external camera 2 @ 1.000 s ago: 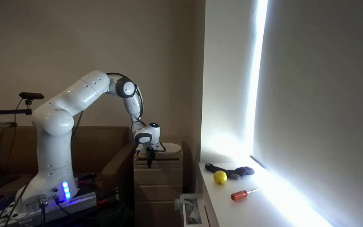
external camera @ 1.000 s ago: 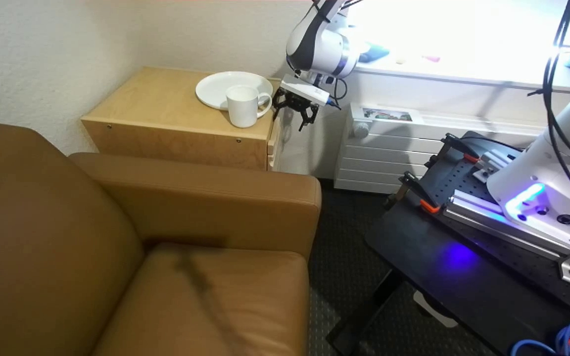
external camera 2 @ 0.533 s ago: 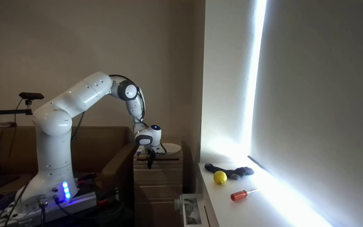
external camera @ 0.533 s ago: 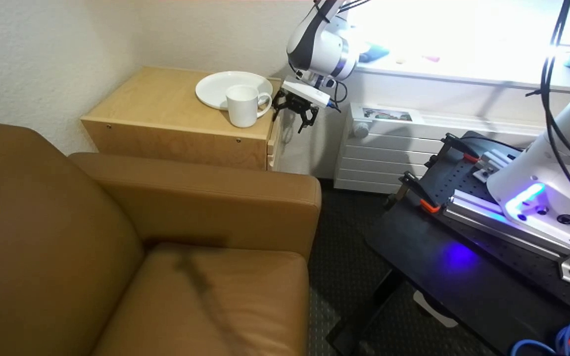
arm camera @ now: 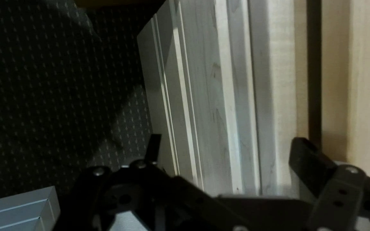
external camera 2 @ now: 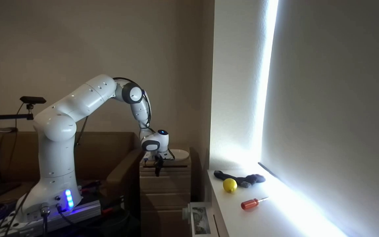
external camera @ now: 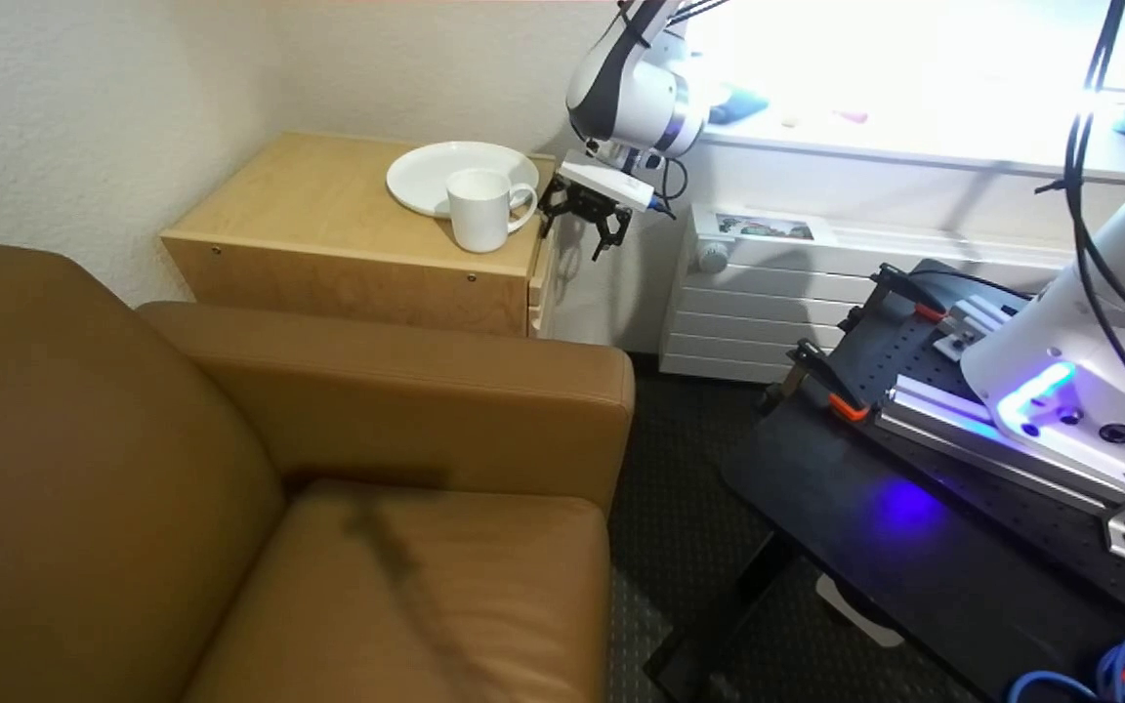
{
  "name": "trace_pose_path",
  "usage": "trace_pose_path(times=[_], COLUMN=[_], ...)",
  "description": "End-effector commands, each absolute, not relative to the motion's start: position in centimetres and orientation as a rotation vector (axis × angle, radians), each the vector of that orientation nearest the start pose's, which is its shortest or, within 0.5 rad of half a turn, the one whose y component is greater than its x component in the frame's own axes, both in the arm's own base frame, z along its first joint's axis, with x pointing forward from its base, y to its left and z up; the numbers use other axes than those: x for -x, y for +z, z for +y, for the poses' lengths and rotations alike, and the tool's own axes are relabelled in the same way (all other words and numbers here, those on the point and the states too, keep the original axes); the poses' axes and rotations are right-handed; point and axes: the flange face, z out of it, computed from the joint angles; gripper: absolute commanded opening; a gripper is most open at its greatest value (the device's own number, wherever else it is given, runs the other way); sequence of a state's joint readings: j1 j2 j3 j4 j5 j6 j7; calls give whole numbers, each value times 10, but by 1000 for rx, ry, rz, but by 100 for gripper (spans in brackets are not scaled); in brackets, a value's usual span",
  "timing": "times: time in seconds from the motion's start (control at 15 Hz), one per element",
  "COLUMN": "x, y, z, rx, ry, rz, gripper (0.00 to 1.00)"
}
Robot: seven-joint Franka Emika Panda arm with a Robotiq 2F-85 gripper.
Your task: Pull and push the pullout table
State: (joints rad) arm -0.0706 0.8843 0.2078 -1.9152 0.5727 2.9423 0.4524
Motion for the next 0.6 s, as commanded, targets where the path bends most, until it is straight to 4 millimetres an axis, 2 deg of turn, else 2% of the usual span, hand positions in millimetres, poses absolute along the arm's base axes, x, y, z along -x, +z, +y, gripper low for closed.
trace_pose_path(times=[0.0, 0.2, 0.33, 0.4, 0.53], x=[-591, -584, -584, -585, -592], y=[44, 39, 41, 53, 79], z=[26, 1, -11, -14, -8], rx=[2540, 2576, 2558, 2504, 2403], ry=[-7, 46, -12, -51, -139], rz=[1357, 1427, 1442, 1457, 1464], gripper=[100, 100, 100, 100, 100])
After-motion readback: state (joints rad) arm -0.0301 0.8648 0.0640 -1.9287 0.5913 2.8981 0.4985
